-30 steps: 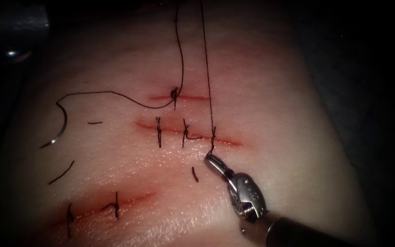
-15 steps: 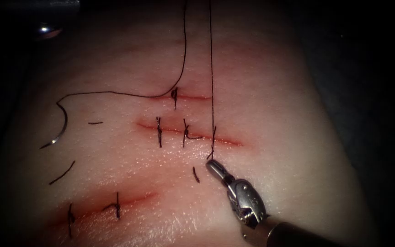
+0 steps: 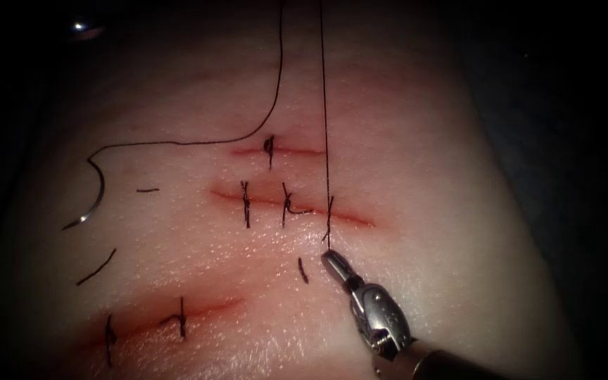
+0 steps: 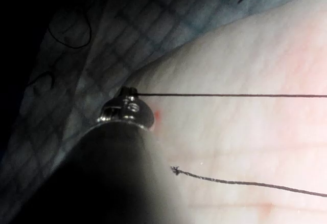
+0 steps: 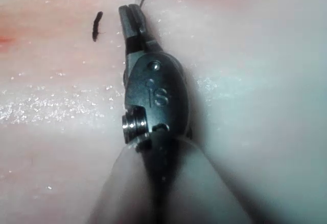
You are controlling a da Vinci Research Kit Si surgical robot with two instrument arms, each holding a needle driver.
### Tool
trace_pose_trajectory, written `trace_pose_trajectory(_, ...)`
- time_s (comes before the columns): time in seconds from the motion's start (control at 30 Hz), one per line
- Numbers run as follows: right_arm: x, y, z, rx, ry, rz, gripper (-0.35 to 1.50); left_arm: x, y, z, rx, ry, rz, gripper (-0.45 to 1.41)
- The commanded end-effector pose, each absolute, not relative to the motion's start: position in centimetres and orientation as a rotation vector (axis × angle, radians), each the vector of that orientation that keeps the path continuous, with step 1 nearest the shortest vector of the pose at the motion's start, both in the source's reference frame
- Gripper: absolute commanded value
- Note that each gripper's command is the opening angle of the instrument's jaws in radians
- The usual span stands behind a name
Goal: Wound Closure
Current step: Pull the right tool down and the left tool up to tighten, then loop the suture once clockwise around the right tool.
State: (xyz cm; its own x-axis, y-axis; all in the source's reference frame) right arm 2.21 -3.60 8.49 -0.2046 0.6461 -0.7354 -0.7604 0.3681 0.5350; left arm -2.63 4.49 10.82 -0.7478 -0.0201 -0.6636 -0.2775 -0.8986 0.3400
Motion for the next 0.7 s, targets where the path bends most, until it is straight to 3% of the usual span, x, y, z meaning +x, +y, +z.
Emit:
trace_pose_trajectory(0.03, 2.30, -3.7, 8.6, -0.119, 1.235, 1.281, -0.35, -2.68, 4.6, 10.8, -1.049, 0.651, 2.736, -0.45)
trace_pose_trajectory(0.37, 2.30, -3.5, 8.5, -0.118, 1.277, 1.287, -0.35, -2.69, 4.3, 10.7, -1.055, 0.652, 2.750, -0.45)
trace_pose_trajectory(0.4, 2.30, -3.5, 8.5, -0.121, 1.286, 1.291, 0.17, -2.69, 4.3, 10.7, -1.058, 0.649, 2.754, -0.45)
trace_pose_trajectory(0.47, 2.29, -3.4, 8.5, -0.119, 1.314, 1.299, 0.79, -2.69, 4.0, 10.5, -1.062, 0.604, 2.780, -0.45)
trace_pose_trajectory(0.7, 2.22, -3.2, 8.3, -0.099, 1.353, 1.277, 1.10, -2.59, 3.3, 10.0, -1.022, 0.547, 2.837, -0.45)
